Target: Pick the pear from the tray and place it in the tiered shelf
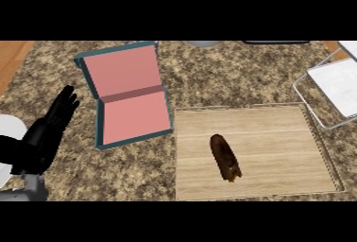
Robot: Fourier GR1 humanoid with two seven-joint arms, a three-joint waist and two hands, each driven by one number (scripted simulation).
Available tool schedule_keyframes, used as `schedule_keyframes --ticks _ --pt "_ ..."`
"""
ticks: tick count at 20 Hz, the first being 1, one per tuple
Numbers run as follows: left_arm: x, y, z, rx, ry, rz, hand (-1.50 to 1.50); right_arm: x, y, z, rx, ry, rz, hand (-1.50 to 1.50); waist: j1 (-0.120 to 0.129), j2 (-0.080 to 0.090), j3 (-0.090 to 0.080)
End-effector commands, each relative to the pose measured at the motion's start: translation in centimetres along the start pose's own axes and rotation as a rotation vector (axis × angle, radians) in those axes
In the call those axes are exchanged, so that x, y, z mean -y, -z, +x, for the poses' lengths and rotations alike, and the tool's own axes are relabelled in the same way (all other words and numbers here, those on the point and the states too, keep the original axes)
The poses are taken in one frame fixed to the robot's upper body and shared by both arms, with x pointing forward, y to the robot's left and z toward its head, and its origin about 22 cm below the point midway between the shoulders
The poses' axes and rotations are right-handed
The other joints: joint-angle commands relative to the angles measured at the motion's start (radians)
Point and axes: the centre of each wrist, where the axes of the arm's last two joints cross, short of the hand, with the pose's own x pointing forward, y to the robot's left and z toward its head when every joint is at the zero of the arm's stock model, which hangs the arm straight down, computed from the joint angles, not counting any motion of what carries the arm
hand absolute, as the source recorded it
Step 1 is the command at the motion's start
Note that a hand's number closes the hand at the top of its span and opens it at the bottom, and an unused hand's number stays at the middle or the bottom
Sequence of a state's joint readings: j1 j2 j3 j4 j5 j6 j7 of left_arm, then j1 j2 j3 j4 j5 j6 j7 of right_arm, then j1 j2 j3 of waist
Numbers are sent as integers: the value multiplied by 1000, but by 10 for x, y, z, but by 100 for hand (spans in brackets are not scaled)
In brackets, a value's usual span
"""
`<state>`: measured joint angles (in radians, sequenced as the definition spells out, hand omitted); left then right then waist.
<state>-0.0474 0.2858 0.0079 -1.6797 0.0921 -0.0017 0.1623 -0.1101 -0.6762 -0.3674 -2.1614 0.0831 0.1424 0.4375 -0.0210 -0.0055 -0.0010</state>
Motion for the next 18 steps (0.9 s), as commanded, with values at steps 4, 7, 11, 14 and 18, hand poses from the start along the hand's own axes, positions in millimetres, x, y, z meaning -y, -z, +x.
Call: schedule_keyframes --ticks 4,7,11,14,18 --pt "2 8 7 15 10 -28 0 -25 23 -14 -52 633 3 150 40 5 3" --pt "3 7 -4 20 -17 -28 0 -5 42 -9 -52 703 -24 150 29 6 0" --pt "0 1 4 28 10 10 0 46 34 25 37 -26 -63 150 -1 20 -14" --pt "8 4 8 31 -4 -34 0 53 39 33 72 -303 -81 150 34 29 -3" --pt "15 8 6 44 -4 -58 0 50 61 12 116 -479 -117 150 68 27 1"
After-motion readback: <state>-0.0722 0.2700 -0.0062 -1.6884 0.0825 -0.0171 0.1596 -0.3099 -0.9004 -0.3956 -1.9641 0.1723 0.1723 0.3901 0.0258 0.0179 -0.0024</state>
